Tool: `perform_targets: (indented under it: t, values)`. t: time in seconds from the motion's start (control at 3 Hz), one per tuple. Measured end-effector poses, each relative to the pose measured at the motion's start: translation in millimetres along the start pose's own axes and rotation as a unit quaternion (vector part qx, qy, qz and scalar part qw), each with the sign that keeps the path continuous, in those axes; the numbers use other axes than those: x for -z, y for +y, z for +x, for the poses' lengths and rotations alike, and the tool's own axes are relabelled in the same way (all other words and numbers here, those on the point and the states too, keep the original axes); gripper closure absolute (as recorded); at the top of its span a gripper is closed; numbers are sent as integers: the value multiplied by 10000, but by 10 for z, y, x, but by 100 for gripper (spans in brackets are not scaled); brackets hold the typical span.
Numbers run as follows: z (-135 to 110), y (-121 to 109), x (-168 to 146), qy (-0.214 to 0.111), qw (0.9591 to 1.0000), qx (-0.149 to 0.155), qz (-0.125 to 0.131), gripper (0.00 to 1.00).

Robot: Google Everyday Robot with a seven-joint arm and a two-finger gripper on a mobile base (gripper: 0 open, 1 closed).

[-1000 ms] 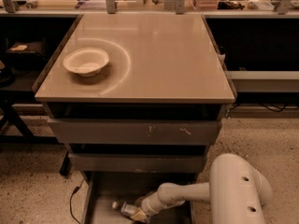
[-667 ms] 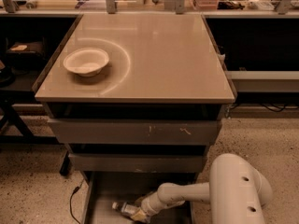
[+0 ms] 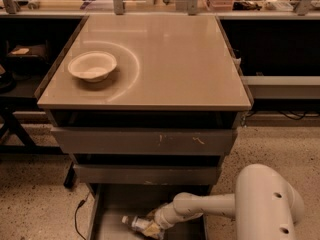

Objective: Pick blue plastic bottle from bottom drawer and place on counter

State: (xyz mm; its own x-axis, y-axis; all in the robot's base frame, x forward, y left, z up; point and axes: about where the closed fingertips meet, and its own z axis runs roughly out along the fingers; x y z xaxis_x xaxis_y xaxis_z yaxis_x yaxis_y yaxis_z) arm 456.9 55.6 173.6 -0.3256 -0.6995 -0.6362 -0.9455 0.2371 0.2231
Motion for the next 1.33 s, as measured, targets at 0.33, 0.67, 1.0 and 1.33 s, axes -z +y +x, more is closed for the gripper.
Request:
perform_targets:
  t: [0.33, 0.67, 1.0, 1.33]
  values:
    - [-140, 61, 472, -109, 9997, -186, 101, 100]
    - [-183, 149, 988, -137, 9988, -402, 243, 100]
    - [-290, 220, 1543, -175, 9978, -377, 513, 100]
    - [-294, 223, 1547, -174, 9978, -373, 510, 100]
